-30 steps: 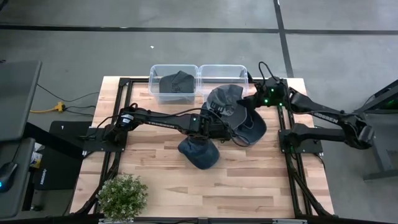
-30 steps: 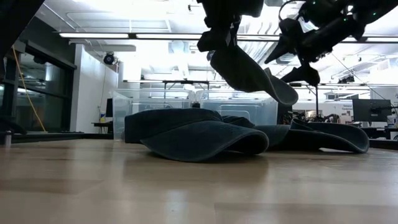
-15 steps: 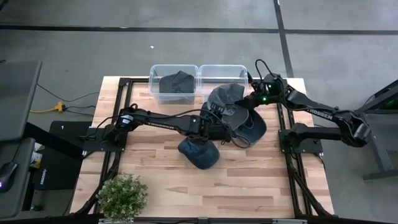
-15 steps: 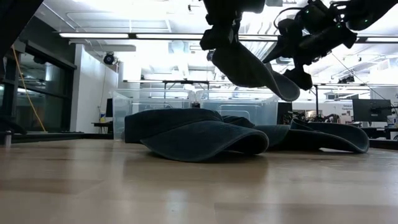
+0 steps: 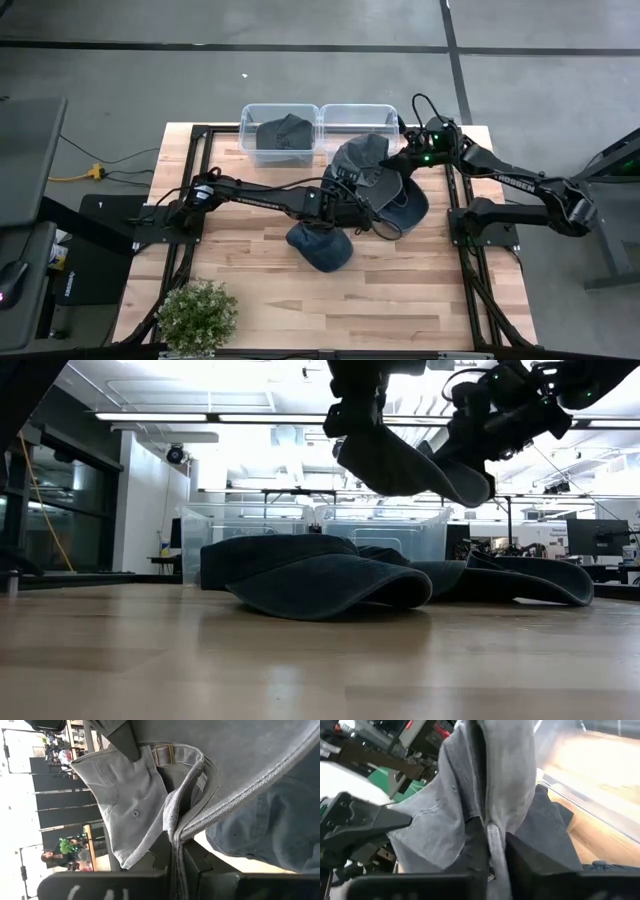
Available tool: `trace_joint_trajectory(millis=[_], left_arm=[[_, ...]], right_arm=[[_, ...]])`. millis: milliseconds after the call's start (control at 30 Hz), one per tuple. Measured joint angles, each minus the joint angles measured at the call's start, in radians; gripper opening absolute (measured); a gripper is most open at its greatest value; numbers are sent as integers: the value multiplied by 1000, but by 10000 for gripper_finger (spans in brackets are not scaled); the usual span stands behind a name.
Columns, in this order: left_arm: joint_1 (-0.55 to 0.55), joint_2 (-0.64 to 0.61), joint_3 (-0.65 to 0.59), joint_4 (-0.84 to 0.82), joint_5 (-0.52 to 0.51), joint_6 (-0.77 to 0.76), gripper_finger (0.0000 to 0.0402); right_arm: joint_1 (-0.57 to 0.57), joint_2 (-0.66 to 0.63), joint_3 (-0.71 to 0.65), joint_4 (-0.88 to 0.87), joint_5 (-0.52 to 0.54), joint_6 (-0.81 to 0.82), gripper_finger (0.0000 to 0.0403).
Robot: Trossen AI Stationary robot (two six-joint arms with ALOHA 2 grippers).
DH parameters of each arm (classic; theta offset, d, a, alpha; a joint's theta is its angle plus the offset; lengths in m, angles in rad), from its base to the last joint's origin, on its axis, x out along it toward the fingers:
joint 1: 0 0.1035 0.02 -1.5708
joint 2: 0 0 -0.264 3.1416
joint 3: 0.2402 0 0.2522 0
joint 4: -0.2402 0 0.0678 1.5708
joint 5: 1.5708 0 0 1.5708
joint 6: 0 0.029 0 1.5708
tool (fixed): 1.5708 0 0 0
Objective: Pick & Place hat
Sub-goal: Put the gray cap into the left transparent bin
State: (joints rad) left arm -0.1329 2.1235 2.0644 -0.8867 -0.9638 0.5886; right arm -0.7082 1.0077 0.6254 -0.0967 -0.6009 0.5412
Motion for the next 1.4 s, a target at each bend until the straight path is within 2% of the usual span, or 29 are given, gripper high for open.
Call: trace_joint_trajectory(millis=[67,267,667,1100,1400], left_arm=[[0,0,0,0,-9,-17,16],[1,0,0,3,-55,-21,43],[1,0,0,2,-122,-33,48],[2,-21,4,-147,-124,-347,49],[2,-21,116,-194,-144,-487,49]], right_arm=[[0,0,0,0,-12,-29,14],[0,0,0,3,-35,-51,9],[-18,-2,0,19,-68,-74,7],[-70,-2,4,68,-131,-69,7],[-71,-2,14,138,-146,-32,7]])
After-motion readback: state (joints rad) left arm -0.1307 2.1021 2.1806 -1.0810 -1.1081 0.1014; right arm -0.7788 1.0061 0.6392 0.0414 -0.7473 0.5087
